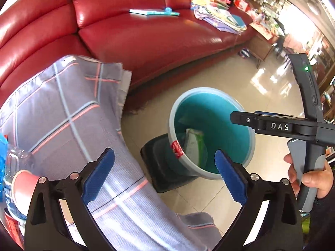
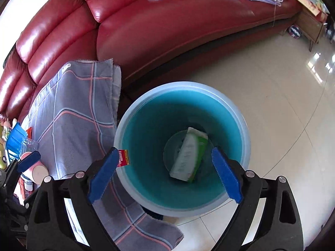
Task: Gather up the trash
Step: 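Move both tools back to the table toward the blue tray and pink cup, then grasp the pink paper cup with the right tool while the left tool grasps the blue tray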
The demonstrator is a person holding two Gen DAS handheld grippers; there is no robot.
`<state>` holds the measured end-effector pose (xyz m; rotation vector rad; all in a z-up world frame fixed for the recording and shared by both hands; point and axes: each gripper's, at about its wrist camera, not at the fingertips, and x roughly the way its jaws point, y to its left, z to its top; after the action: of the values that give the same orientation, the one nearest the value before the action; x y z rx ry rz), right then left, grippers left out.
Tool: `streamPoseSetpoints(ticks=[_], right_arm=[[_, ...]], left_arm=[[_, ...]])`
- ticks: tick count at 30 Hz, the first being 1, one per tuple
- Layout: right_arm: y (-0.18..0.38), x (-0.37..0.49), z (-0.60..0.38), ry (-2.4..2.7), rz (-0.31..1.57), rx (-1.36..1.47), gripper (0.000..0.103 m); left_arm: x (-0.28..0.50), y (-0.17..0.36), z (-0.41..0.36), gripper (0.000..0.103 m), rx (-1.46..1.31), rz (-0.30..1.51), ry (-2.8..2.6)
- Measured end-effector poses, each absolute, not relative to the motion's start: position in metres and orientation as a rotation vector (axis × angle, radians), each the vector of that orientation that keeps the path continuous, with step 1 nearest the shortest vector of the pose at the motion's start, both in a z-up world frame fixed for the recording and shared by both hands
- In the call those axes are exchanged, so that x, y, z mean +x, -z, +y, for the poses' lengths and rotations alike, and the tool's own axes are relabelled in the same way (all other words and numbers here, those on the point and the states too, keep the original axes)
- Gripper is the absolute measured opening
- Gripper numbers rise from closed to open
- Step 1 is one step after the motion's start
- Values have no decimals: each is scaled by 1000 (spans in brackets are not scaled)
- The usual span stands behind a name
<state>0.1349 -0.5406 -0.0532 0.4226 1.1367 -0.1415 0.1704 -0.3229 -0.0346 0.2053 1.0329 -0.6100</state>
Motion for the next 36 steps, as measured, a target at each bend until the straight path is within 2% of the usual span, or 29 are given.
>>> streamPoseSetpoints(ticks=[10, 20, 36], right_arm=[[18, 124, -496, 106, 1117, 359, 90], [-8, 133, -413, 13, 1121, 258, 90], [-4, 150, -254, -227, 1187, -94, 90]], left_arm=[[162, 13, -264, 97, 143, 1013, 570], [155, -13, -169, 97, 84, 970, 476], [167, -21, -26, 97, 44, 948, 304]])
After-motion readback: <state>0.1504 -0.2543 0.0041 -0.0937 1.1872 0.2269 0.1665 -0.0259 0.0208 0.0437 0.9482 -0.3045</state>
